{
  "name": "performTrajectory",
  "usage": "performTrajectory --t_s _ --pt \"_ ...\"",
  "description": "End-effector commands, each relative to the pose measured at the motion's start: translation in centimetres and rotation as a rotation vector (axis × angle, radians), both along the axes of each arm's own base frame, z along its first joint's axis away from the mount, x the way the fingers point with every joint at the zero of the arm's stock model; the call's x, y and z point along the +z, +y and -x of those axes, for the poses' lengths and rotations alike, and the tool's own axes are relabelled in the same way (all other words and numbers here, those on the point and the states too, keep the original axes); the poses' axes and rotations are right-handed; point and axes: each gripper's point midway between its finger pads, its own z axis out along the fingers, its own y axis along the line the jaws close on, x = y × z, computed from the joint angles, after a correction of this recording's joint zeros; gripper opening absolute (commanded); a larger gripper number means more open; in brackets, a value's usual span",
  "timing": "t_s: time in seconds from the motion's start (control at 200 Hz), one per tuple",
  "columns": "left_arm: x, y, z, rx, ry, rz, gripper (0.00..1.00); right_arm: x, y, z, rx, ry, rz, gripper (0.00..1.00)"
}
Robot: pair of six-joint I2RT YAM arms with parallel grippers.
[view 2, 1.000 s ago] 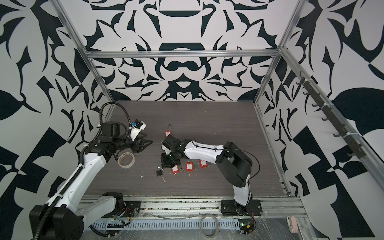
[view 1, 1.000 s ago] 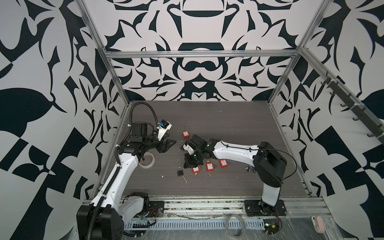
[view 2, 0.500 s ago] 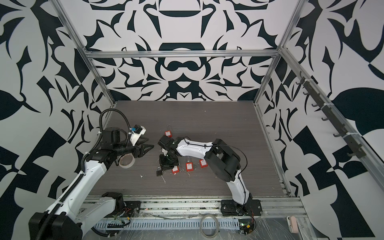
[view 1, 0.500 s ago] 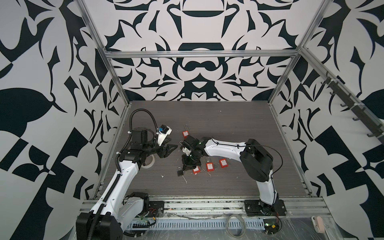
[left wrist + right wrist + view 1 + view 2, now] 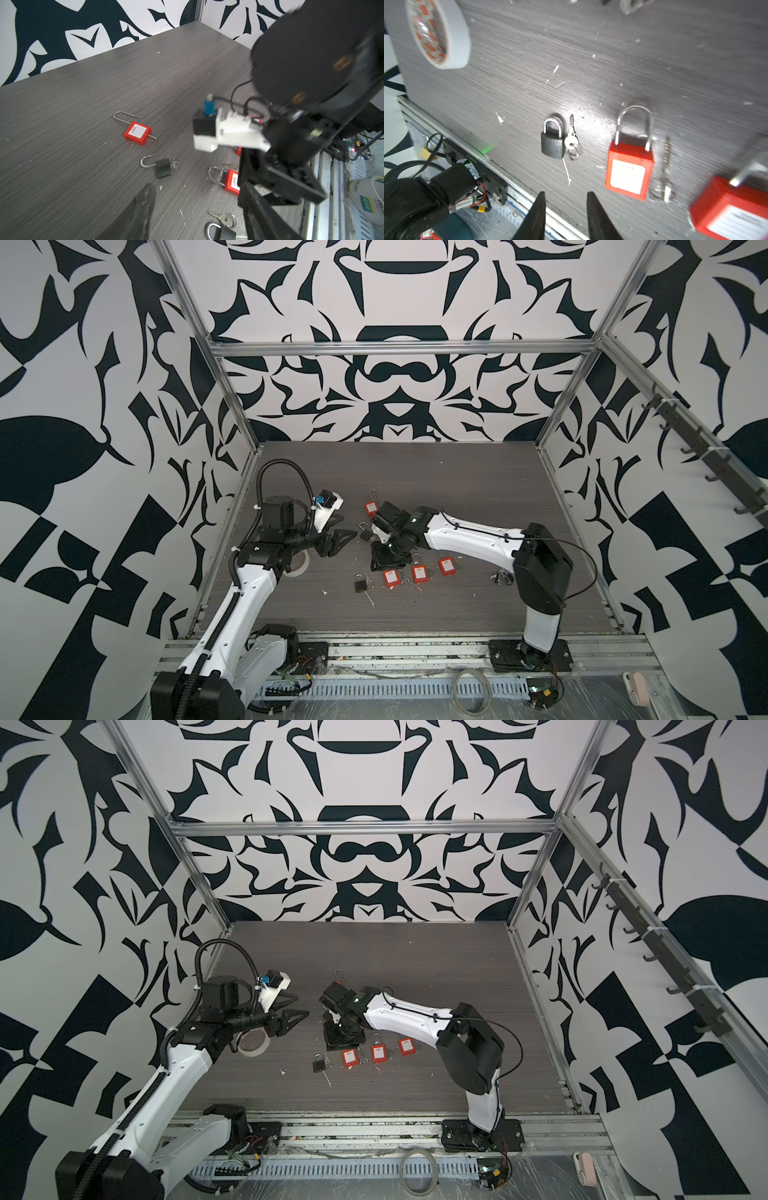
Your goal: Lock with the key
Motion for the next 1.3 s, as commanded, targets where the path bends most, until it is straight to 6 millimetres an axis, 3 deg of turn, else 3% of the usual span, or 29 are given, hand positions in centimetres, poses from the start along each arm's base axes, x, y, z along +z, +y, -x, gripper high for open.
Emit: performTrajectory --t_s 0.0,0.205,0.69,1.015,1.295 --pt "0.1 -0.3 0.7 -0.026 0.008 0.032 0.69 -0.9 -3.7 0.1 0.005 -0.014 0.108 0.36" --pt "-0.3 -0.5 1.1 -0.037 0.020 0.039 0.69 -2.4 -6.1 0.1 -0.019 0.046 0.114 0.34" --pt "-1.0 -0.6 1.6 -0.057 0.062 0.042 0.68 -5.1 -5.7 -0.1 0.033 0.121 0.139 0.32" --pt "-1.6 -0.5 1.8 -0.052 0.080 0.036 0.68 -5.2 -4.6 -0.1 0.063 0.139 0.114 0.31" --pt "-1.6 -0.5 1.8 -0.052 0.083 0.036 0.68 -3.0 -3.5 -0.2 0.100 0.071 0.094 0.31"
